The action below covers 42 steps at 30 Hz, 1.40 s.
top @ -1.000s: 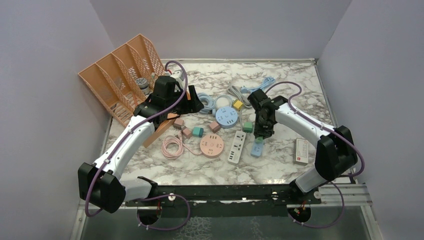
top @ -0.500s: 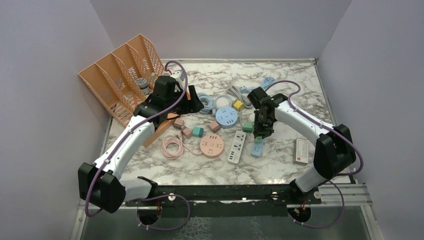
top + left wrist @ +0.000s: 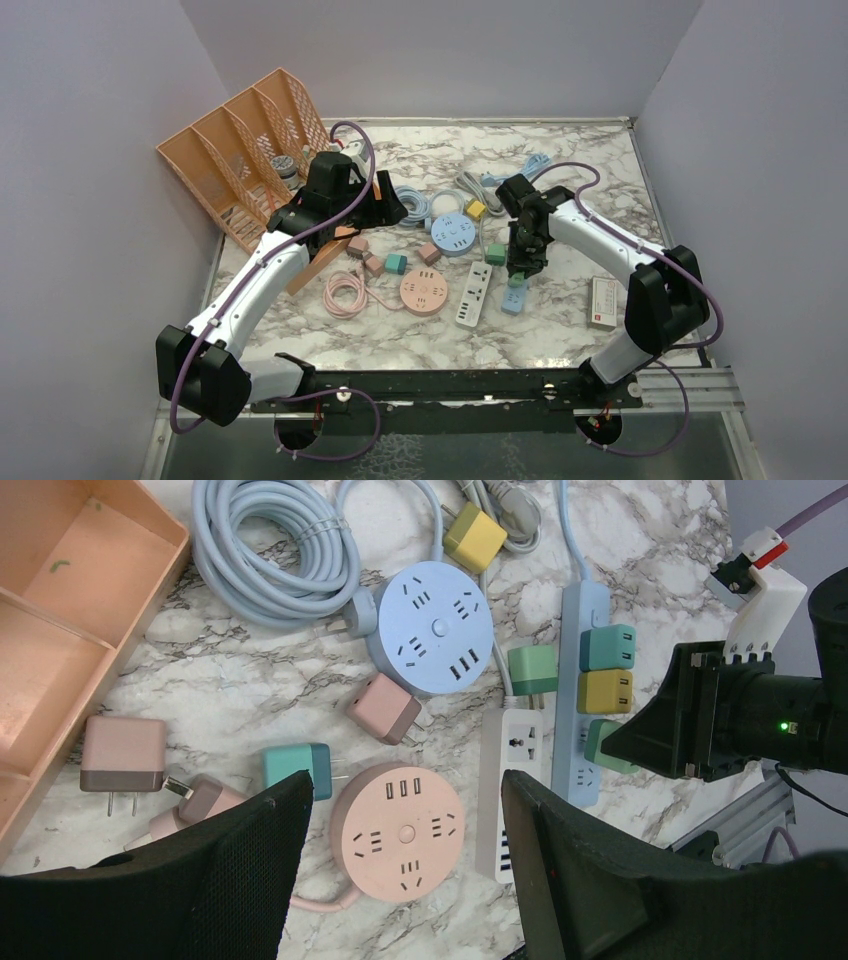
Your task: Insert the plug
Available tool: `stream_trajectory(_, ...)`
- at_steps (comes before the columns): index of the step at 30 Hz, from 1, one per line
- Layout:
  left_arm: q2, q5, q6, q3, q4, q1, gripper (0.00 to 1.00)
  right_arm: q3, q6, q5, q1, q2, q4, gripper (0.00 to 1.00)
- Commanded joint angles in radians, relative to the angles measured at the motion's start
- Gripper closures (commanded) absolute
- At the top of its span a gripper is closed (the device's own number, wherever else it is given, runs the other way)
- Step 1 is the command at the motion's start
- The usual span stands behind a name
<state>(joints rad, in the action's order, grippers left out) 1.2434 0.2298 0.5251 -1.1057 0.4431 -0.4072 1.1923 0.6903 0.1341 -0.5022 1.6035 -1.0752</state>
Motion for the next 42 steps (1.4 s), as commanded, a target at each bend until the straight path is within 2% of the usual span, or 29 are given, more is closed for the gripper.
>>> stream_trajectory(1, -0.007, -0.019, 0.003, -0.007, -0.009, -0.003, 0.28, -0.015, -0.006, 0.041, 0.011, 0.028, -0.027, 0.99)
stream_trajectory(19, -0.002, -0.018, 0.005, -0.002, -0.011, -0.002, 0.28, -0.036, -0.037, 0.048, 0.035, 0.063, 0.013, 0.99)
stream_trajectory(42, 0.008, -0.025, 0.003, -0.005, -0.011, -0.003, 0.28, -0.071, -0.017, -0.083, 0.042, 0.130, 0.110, 0.99)
